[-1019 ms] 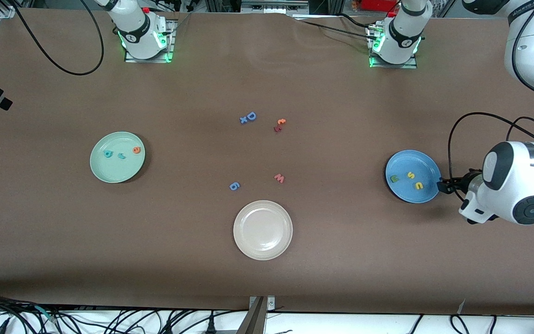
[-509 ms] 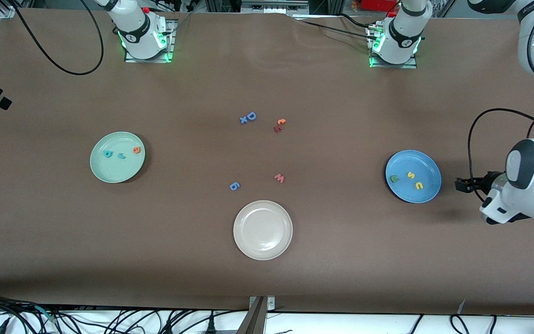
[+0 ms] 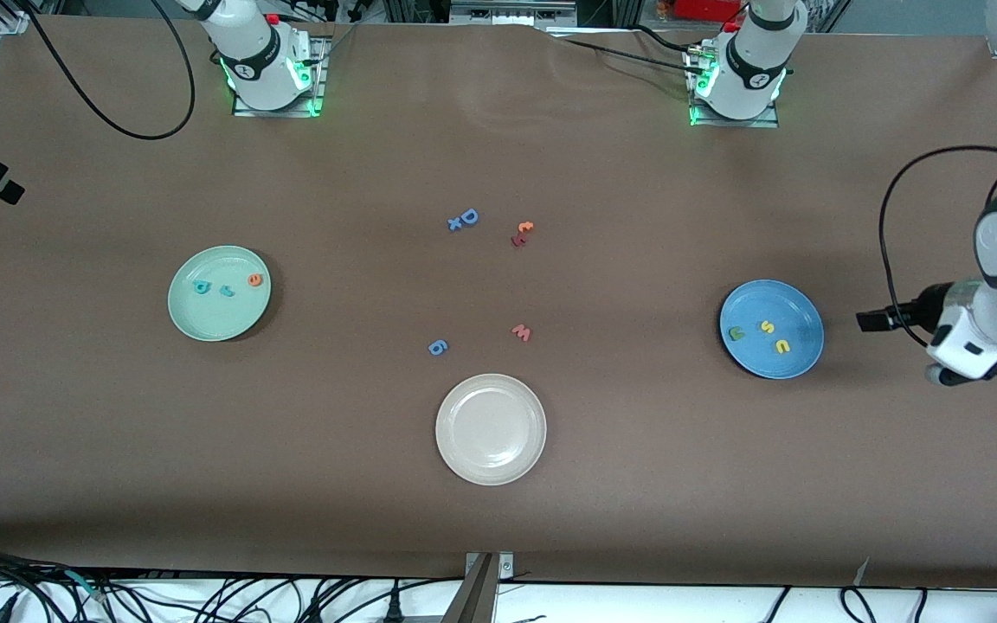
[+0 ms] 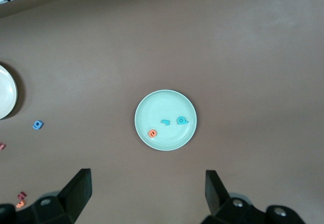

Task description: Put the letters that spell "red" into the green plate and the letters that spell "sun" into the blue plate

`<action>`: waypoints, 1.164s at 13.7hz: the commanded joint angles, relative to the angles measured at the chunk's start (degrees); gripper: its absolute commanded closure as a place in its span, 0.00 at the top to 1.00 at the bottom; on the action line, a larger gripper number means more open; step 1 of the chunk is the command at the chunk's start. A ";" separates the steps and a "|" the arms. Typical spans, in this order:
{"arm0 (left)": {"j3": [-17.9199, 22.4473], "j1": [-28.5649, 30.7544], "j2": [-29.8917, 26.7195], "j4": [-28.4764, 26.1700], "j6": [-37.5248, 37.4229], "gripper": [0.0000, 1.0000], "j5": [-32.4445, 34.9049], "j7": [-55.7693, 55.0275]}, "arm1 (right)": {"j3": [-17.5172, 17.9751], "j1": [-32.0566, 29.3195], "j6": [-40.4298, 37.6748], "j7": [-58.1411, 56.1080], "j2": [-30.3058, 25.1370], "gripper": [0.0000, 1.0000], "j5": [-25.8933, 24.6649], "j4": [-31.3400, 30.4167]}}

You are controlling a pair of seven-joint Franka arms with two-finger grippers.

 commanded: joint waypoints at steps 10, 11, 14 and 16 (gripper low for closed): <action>5.83 -8.21 -22.31 -3.93 -7.93 1.00 -2.86 3.75 | 0.24 -0.04 0.51 0.12 -1.06 1.00 -0.13 -0.42; 5.92 -8.12 -22.84 -2.96 -8.91 1.00 -2.95 5.51 | 0.24 -0.04 0.52 0.12 -1.06 1.00 -0.13 -0.33; 5.92 -8.21 -24.68 -2.69 -9.27 1.00 -3.39 6.15 | 0.24 -0.04 0.60 0.12 -1.06 1.00 -0.04 -0.33; 5.92 -8.30 -25.83 -2.60 -9.27 1.00 -3.48 8.15 | 0.24 -0.04 0.60 0.12 -1.06 1.00 -0.04 -0.33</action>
